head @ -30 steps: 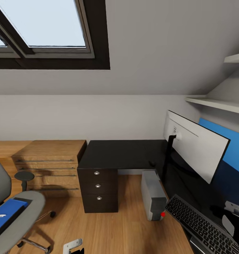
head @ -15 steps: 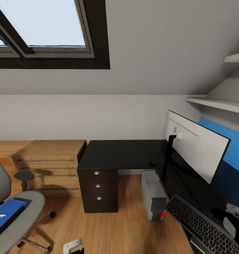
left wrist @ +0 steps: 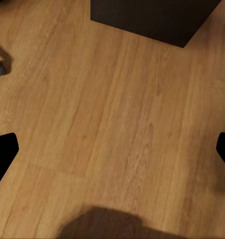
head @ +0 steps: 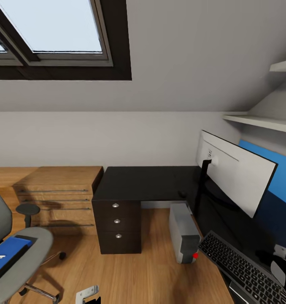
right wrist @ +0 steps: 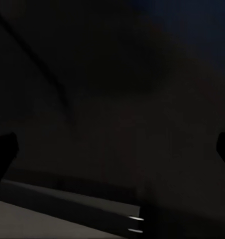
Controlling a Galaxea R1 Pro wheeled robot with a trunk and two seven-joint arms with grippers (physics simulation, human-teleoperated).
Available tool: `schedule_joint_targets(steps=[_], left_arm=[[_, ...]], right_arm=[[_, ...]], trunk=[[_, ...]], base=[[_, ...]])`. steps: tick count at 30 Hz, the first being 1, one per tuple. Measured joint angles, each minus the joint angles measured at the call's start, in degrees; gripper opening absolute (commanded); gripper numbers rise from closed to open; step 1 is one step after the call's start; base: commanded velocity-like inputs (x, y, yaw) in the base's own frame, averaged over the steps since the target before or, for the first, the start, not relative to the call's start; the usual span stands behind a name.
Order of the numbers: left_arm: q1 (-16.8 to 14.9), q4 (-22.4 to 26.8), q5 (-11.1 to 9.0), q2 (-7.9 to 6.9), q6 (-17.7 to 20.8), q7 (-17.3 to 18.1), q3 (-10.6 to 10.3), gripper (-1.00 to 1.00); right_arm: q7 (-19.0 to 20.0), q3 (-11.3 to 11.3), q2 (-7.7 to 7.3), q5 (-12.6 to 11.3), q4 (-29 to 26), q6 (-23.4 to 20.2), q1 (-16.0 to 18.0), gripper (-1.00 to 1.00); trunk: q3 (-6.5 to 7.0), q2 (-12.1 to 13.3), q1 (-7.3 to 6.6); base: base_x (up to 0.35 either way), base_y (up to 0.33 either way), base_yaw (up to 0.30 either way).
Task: In the bedroom, organize the workspace by keeping the computer under the desk, ensuring the monitor is on the desk, placing the keyboard on the desk next to the monitor, placing the mouse on the desk next to the keyboard, moving the folder from the swivel chair onto the desk next to the mouse, stacking the notebook on top of the folder with the pen on top of the notebook, and positioning the swivel chair next to the desk.
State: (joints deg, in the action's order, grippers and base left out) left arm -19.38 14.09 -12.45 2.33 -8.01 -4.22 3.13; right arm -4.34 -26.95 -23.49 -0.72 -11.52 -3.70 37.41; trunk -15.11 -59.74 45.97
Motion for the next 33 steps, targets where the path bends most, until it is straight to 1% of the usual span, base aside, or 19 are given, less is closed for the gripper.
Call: schedule_joint_targets(steps=[33], left_arm=[[0.0,0.0,0.0,0.09,0.0,0.0,-0.1,1.00]], right_arm=[[0.0,0.0,-0.07,0.0,0.3,0.0,0.0,1.00]], trunk=[[-5.93,-13.2,7.25]], base=[[0.000,0.000,0.000]])
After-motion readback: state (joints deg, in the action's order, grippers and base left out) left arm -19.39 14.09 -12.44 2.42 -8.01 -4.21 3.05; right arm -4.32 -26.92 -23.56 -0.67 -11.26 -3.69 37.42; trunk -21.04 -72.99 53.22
